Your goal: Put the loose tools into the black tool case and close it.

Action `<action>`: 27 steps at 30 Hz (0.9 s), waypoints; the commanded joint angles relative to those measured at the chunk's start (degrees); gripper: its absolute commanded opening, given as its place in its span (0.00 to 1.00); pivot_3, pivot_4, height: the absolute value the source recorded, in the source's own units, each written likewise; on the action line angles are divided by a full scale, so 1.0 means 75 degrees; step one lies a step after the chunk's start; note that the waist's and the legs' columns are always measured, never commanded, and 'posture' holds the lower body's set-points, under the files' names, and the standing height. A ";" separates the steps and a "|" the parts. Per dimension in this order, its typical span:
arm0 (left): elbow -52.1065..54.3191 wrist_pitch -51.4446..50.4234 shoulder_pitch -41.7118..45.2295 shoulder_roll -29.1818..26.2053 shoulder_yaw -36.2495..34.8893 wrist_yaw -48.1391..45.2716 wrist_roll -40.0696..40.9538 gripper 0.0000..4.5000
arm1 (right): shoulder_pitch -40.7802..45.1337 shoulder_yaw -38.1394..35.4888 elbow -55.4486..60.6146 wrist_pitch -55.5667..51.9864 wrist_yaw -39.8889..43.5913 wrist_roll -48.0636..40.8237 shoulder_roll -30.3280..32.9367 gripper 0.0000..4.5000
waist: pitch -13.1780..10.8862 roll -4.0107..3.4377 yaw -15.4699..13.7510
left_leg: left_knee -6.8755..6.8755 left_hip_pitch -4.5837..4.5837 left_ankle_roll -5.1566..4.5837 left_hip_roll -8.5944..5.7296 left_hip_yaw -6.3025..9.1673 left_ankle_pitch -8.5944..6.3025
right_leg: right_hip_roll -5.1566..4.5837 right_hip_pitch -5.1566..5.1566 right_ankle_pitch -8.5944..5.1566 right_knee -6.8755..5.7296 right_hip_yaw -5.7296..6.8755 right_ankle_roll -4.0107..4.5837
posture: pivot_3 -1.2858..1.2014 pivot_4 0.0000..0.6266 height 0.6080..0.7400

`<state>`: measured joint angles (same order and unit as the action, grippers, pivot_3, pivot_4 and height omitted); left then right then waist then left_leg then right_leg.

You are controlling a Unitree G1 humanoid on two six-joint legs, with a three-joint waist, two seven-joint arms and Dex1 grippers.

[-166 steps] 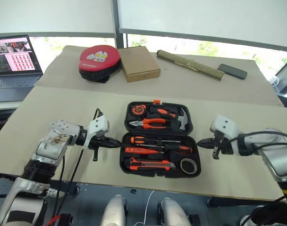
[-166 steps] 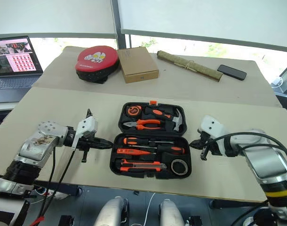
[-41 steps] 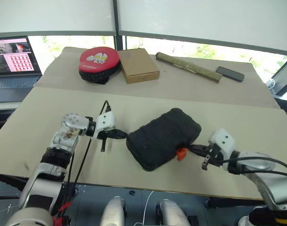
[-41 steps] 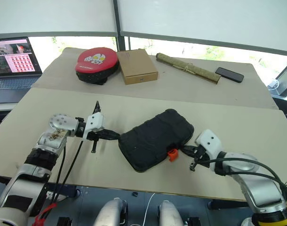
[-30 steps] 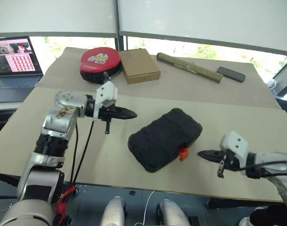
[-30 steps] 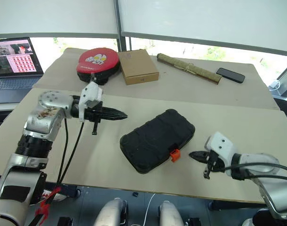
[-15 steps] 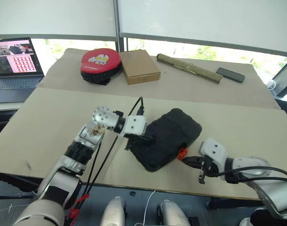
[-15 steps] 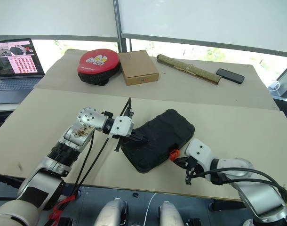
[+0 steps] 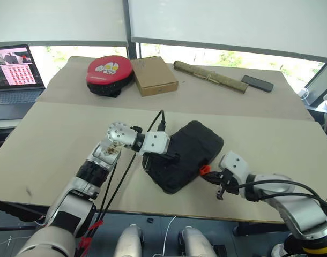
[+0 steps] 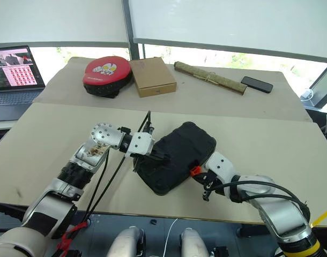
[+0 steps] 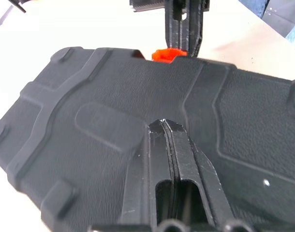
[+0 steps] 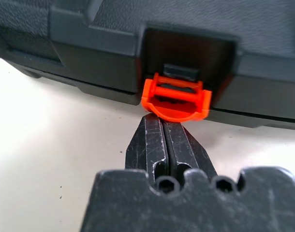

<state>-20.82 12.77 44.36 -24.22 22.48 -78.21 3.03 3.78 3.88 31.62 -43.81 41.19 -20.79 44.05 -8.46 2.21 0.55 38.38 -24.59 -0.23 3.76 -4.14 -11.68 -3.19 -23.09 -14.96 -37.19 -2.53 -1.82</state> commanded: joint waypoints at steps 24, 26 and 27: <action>-0.0537 0.0015 -0.0314 0.0043 0.0392 0.0037 -0.0574 0.01 | 0.1005 -0.0124 0.0318 0.0301 -0.0062 0.0043 -0.0198 0.00 | 0.0022 -0.0037 0.0077 | -0.0003 0.0050 0.0000 0.0006 -0.0003 0.0000 | 0.0004 0.0037 0.0000 0.0001 -0.0009 0.0002 | 0.52 0.24 1.00; -0.0549 0.0025 -0.0329 0.0050 0.0405 0.0045 -0.0581 0.01 | 0.1072 -0.0138 0.0317 0.0297 0.0002 0.0047 -0.0171 0.00 | 0.0023 -0.0039 0.0076 | -0.0005 0.0050 0.0000 0.0006 -0.0003 0.0000 | 0.0005 0.0035 0.0000 0.0001 -0.0010 0.0003 | 0.52 0.24 1.00; -0.0573 0.0030 -0.0331 0.0060 0.0412 0.0051 -0.0586 0.01 | 0.1100 -0.0133 0.0302 0.0312 0.0038 0.0058 -0.0157 0.00 | 0.0023 -0.0039 0.0076 | -0.0005 0.0050 0.0000 0.0006 -0.0003 0.0000 | 0.0006 0.0035 0.0000 0.0001 -0.0010 0.0003 | 0.52 0.24 1.00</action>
<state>-22.93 13.83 44.61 -23.76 22.22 -76.91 1.67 8.81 4.06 31.37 -45.65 41.16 -20.15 43.38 -8.29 1.92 1.12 38.33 -24.22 -0.22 3.81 -4.17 -11.69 -3.15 -22.83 -14.96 -37.18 -2.61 -1.80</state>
